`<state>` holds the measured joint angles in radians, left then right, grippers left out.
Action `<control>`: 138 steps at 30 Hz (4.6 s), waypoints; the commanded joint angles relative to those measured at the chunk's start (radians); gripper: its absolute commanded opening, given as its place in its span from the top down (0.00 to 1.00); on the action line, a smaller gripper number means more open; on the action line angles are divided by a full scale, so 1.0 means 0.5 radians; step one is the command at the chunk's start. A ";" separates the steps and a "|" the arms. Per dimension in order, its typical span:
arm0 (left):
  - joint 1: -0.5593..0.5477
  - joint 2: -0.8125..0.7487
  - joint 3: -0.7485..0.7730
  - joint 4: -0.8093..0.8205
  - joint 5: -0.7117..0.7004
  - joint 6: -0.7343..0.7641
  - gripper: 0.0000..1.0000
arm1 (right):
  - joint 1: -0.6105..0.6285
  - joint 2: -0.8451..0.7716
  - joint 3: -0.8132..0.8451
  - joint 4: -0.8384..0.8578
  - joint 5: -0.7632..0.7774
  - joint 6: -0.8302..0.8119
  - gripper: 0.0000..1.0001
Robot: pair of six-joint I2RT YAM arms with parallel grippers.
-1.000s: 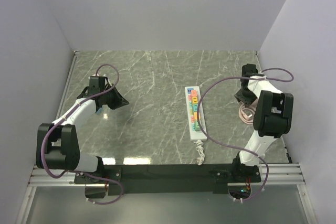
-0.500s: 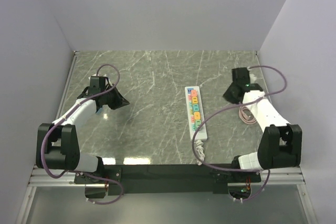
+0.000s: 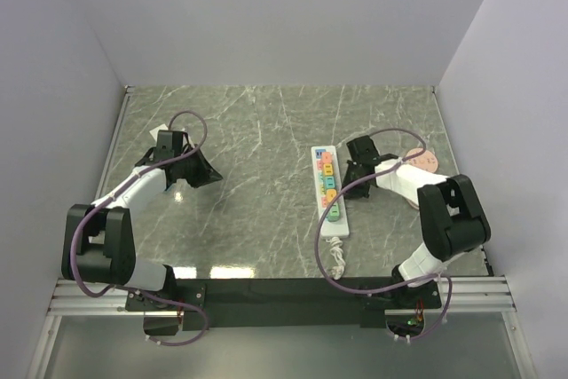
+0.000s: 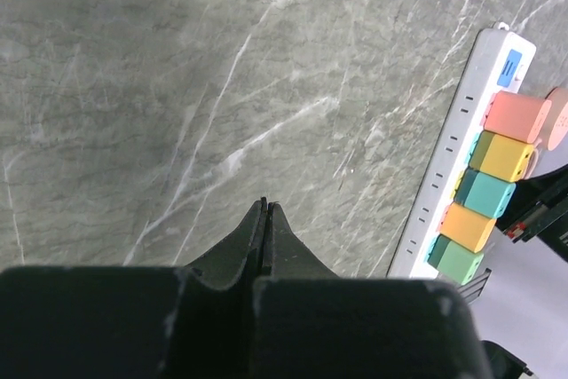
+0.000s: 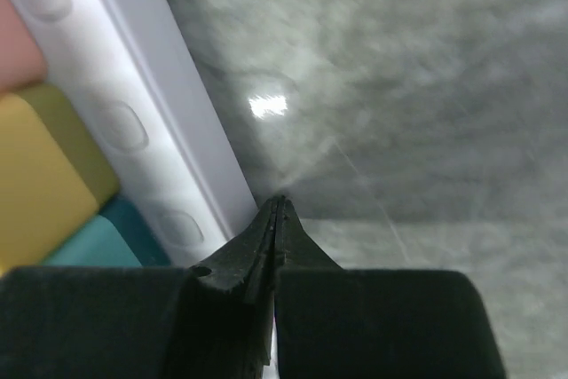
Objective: Pull the plug off the socket
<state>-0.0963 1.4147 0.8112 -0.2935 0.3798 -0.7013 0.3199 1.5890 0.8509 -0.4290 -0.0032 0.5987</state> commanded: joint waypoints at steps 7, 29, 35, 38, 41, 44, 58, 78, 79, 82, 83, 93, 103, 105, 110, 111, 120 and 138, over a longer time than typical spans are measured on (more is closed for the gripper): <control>-0.016 -0.074 -0.061 0.066 0.014 -0.033 0.99 | 0.274 0.264 0.304 0.220 -0.211 -0.099 1.00; -0.559 0.033 0.418 -0.256 -0.495 -0.527 0.35 | 0.655 0.310 0.621 -0.179 -0.076 0.168 0.52; -0.731 0.324 0.623 -0.508 -0.673 -0.800 0.34 | 0.658 0.240 0.612 -0.234 0.003 0.186 0.45; -0.777 0.514 0.786 -0.722 -0.744 -0.840 0.35 | 0.655 0.188 0.590 -0.250 0.059 0.189 0.45; -0.814 0.579 0.860 -0.784 -0.808 -0.883 0.36 | 0.655 0.123 0.559 -0.253 0.089 0.189 0.45; -0.829 0.594 0.887 -0.778 -0.812 -0.914 0.38 | 0.655 0.095 0.544 -0.262 0.095 0.180 0.45; -0.857 1.017 1.215 -0.671 -0.453 -0.583 0.92 | 0.658 -0.015 0.464 -0.176 -0.079 0.085 0.51; -0.866 1.708 2.188 -1.063 -0.106 -0.015 0.99 | 0.658 -0.034 0.700 -0.237 -0.095 -0.335 0.37; -0.869 1.720 2.215 -1.088 -0.109 -0.003 0.97 | 0.658 0.000 0.728 -0.234 -0.095 -0.360 0.37; -0.878 1.760 2.317 -1.192 -0.155 0.050 0.94 | 0.658 0.111 0.823 -0.237 -0.092 -0.381 0.37; -0.884 1.760 2.338 -1.201 -0.167 0.050 0.93 | 0.658 0.144 0.872 -0.240 -0.067 -0.378 0.37; -0.942 1.846 2.535 -1.401 -0.373 0.090 0.75 | 0.658 0.249 0.790 -0.182 0.102 -0.240 0.47; -0.976 1.776 2.523 -1.401 -0.535 0.053 0.68 | 0.676 0.325 0.789 -0.161 0.013 -0.256 0.52; -0.970 1.666 2.480 -1.343 -0.554 0.034 0.64 | 0.679 0.347 0.805 -0.185 0.016 -0.259 0.53; -0.927 1.518 2.388 -1.226 -0.520 0.001 0.47 | 0.686 0.451 0.872 -0.237 0.022 -0.259 0.60; -0.900 1.488 2.354 -1.202 -0.511 -0.002 0.46 | 0.683 0.457 0.878 -0.249 0.022 -0.256 0.60; -0.777 0.843 1.351 -0.518 -0.471 -0.143 0.41 | 0.689 0.439 0.884 -0.277 0.059 -0.237 1.00; -0.909 0.720 0.605 0.449 0.041 -0.177 0.73 | 0.686 0.488 1.001 -0.339 0.019 -0.237 1.00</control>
<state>-0.5293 1.7626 1.1252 -0.2199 0.3290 -0.7753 0.6674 1.8057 1.3243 -0.5640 -0.0212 0.4808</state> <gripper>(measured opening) 0.293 0.393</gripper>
